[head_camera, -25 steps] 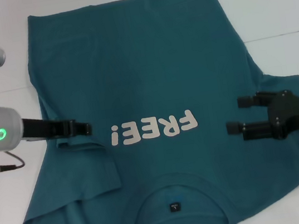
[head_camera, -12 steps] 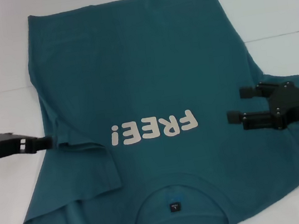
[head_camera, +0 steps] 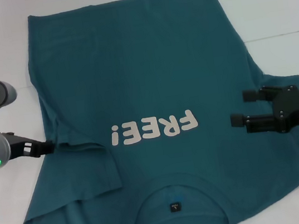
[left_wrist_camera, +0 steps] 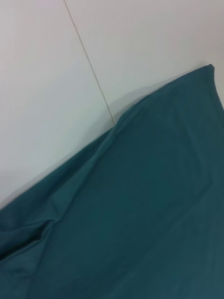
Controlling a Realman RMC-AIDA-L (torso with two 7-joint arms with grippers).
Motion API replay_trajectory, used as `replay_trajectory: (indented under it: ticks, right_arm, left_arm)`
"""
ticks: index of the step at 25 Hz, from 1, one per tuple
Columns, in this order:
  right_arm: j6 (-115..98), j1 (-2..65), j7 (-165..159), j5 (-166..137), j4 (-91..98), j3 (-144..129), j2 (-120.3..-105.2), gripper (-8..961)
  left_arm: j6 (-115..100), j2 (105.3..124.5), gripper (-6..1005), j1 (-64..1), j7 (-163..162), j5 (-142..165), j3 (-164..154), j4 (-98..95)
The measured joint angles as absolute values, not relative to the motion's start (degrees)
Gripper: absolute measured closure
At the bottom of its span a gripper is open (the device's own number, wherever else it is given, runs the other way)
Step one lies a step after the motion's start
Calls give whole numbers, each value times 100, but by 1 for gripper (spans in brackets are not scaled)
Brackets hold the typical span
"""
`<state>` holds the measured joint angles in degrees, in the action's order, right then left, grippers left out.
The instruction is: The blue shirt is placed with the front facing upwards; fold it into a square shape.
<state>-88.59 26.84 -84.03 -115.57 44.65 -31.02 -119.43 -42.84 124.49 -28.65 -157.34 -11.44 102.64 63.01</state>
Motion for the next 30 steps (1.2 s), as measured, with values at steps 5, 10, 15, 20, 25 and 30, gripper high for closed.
replay_trajectory:
  ticks: [5, 10, 15, 20, 25, 30]
  right_arm:
    - [-8870, 2660, -8415, -11557, 4466, -3102, -11953, 43]
    - [-8876, 2649, -8419, -11557, 4465, -3102, -11953, 44]
    - [-8879, 2642, -8442, -11557, 4457, -3102, -11953, 44]
    - [-8891, 2644, -8460, -11557, 4421, -3102, -11953, 44]
    - [-8929, 2645, -8467, -11554, 4403, -3102, -11952, 45]
    - [-9004, 2644, -8483, -11543, 4400, -3016, -11953, 45]
  left_arm:
    - [-4263, 12455, 66, -3099, -15738, -897, 10247, 5945]
    - [-4165, 12468, 66, -3331, -15765, -865, 10169, 5685]
    - [-4019, 12466, 66, -3503, -15796, -936, 10070, 5601]
    - [-3649, 12459, 66, -3839, -15873, -998, 10049, 5236]
    - [-3104, 12446, 66, -4367, -15869, -1175, 10103, 4440]
    - [-2753, 12447, 67, -4522, -15849, -1457, 10094, 4355]
